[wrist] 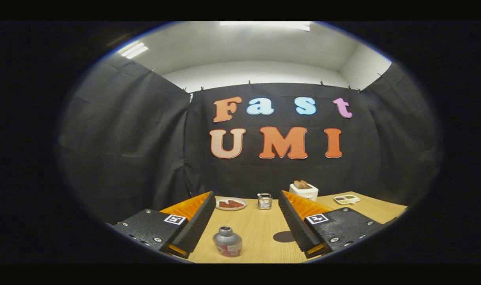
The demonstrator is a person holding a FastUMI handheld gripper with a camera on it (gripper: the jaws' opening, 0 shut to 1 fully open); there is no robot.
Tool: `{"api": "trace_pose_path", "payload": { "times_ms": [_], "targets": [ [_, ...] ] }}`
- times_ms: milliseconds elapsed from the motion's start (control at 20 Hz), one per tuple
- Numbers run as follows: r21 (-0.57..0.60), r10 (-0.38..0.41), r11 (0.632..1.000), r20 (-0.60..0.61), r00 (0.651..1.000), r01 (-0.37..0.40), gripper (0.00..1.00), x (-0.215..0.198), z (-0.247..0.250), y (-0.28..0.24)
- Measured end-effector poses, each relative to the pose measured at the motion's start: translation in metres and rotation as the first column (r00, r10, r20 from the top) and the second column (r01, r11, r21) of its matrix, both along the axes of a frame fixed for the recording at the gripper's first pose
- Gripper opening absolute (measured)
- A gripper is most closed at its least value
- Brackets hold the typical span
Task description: Take the bottle from table, then pour the juice into the cup, finally place the bottle on the coaster
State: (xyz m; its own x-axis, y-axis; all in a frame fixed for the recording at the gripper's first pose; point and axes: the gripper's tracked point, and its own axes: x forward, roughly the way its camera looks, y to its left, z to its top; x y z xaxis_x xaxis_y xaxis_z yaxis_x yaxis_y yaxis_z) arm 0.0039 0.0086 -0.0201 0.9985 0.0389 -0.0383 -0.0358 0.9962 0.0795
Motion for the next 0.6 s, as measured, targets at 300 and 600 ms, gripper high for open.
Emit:
{"api": "trace_pose_path", "payload": {
  "times_ms": [300,600],
  "targets": [
    [-0.016,0.013,1.0,-0.04,0.999,-0.013,0.94,0.0,-0.016,0.011],
    [-0.06,-0.046,0.997,-0.061,0.997,0.042,0.94,-0.002,-0.039,0.009]
  ]
}}
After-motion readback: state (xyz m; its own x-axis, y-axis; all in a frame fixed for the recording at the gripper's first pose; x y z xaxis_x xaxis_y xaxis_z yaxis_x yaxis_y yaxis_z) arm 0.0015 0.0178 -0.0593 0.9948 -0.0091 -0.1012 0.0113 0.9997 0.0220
